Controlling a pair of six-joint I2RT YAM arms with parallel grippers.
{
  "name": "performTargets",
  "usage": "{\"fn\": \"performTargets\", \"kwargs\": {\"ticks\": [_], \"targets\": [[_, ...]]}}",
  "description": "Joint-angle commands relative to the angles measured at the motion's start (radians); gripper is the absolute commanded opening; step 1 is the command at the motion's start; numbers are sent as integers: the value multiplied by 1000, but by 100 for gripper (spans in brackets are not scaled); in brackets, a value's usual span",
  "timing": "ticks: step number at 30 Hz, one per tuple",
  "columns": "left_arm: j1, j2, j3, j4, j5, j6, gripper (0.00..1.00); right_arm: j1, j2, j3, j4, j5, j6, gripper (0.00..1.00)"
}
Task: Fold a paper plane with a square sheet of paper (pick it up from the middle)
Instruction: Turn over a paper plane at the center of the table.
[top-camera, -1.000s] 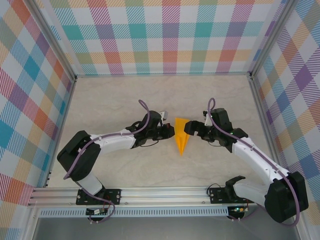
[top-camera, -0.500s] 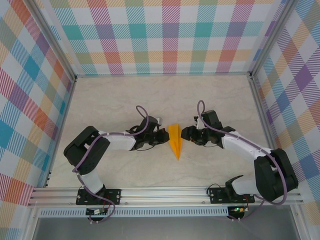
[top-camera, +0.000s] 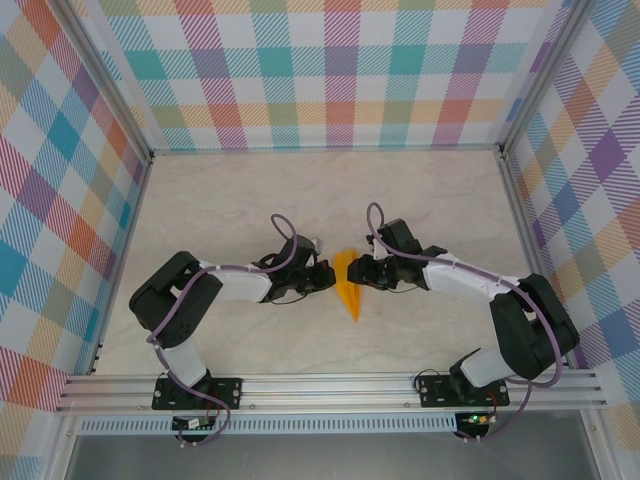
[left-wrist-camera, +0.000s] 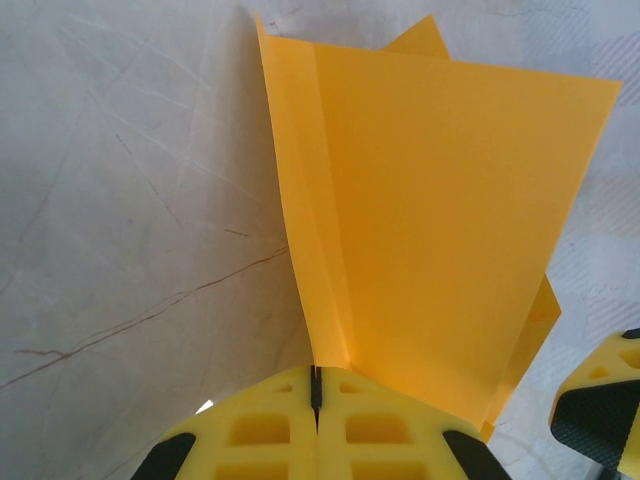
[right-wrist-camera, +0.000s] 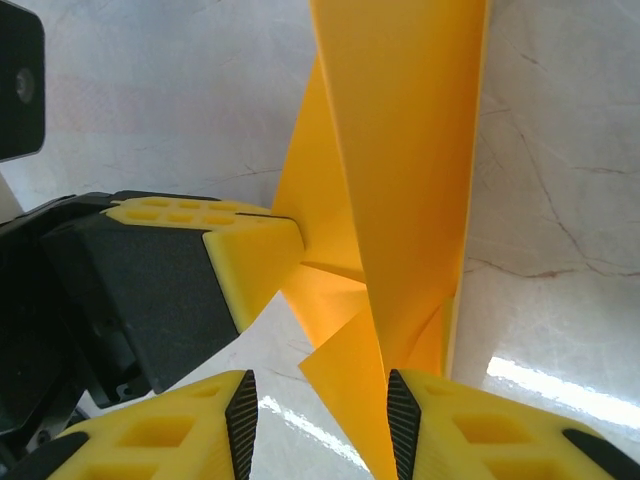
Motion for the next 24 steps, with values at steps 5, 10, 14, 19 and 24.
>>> {"fn": "performTargets", "kwargs": {"ticks": [5,10,14,19,24], "targets": [[8,12,-1,-33,-30,4,0,25,61,53,-63,79,-24,43],[8,16,2,-47,-37,3,0,38,75,67,-90,119,-26,46],[9,16,3,-43,-31,1,0,56,82,73,-104,119,-27,46],[9,21,6,-42,-28,2,0,89,77,63,-113,110,-20,49],[8,31,12,-41,-23,1,0,123,104,73,-131,132,-8,50]]}}
